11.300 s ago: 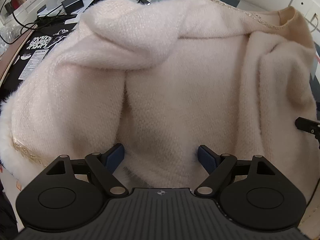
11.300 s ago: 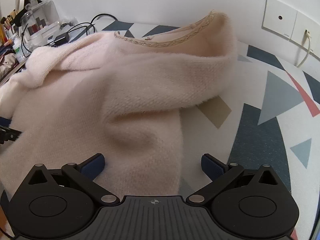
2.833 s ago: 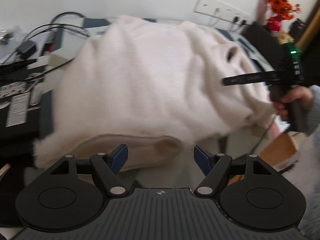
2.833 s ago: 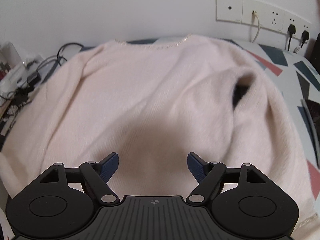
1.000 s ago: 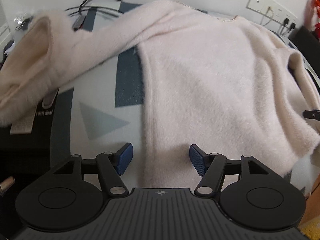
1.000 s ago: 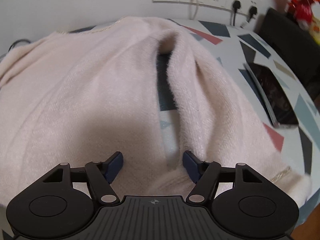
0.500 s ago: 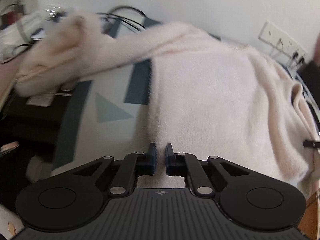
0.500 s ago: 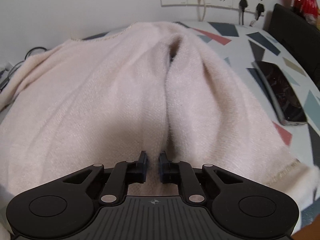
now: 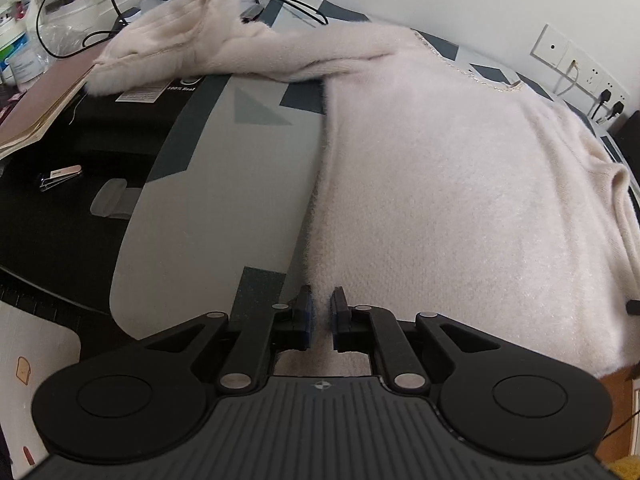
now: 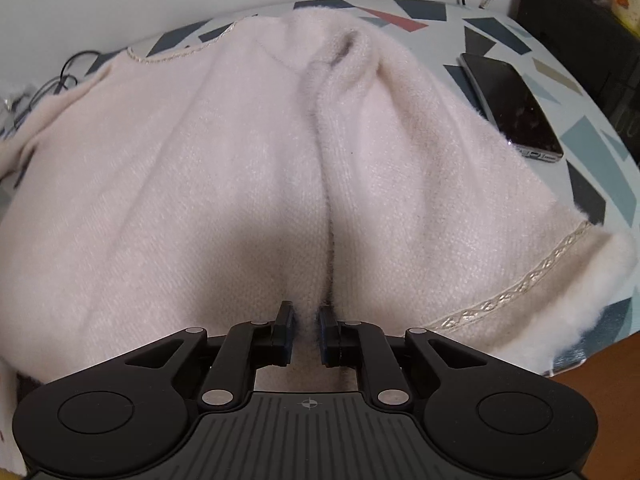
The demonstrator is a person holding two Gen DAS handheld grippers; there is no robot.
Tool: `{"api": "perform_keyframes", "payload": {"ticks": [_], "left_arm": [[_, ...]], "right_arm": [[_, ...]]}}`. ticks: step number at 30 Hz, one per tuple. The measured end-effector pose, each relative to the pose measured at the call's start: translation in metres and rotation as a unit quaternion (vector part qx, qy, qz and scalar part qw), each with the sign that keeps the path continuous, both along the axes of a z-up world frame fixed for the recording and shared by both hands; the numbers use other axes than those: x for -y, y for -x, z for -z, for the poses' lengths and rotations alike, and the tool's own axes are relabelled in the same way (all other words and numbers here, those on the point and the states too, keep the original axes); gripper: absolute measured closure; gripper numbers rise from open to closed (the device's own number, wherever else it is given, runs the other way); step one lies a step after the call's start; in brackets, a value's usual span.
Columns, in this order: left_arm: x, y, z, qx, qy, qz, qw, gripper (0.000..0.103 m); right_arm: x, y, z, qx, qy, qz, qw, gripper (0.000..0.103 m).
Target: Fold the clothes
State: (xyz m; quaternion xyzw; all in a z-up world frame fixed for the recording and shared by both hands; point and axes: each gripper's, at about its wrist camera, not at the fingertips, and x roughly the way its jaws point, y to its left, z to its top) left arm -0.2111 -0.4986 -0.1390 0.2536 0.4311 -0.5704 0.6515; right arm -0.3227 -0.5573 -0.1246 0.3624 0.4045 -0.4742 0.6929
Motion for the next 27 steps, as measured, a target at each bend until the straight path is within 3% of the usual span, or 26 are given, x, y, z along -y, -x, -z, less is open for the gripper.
{"api": "perform_keyframes", "payload": {"ticks": [5, 10, 12, 14, 17, 21, 27], "left_arm": [[0.005, -0.001, -0.006, 0.021, -0.005, -0.011, 0.9997, 0.071], [0.023, -0.014, -0.038, -0.008, 0.028, -0.015, 0.9995, 0.068], [0.035, -0.020, -0.053, -0.018, 0.048, -0.014, 0.9986, 0.065], [0.052, -0.026, -0.070, -0.025, 0.072, -0.012, 0.9971, 0.055], [0.088, -0.030, -0.082, -0.023, 0.094, 0.005, 0.9953, 0.053], [0.140, -0.025, -0.080, 0.006, 0.101, 0.038, 0.9941, 0.053], [0.207, -0.010, -0.058, 0.069, 0.080, 0.098, 0.9895, 0.053]], "right_arm": [[0.005, -0.001, -0.027, 0.012, 0.015, -0.017, 1.000, 0.073], [0.027, -0.012, -0.083, 0.065, 0.055, -0.032, 0.996, 0.066], [0.043, -0.024, -0.106, 0.082, 0.078, -0.036, 0.993, 0.055], [0.061, -0.040, -0.130, 0.104, 0.101, -0.041, 0.989, 0.047], [0.090, -0.071, -0.153, 0.105, 0.133, -0.037, 0.985, 0.047], [0.139, -0.096, -0.166, 0.072, 0.181, -0.003, 0.981, 0.047], [0.199, -0.101, -0.141, 0.050, 0.179, 0.049, 0.981, 0.048]]}}
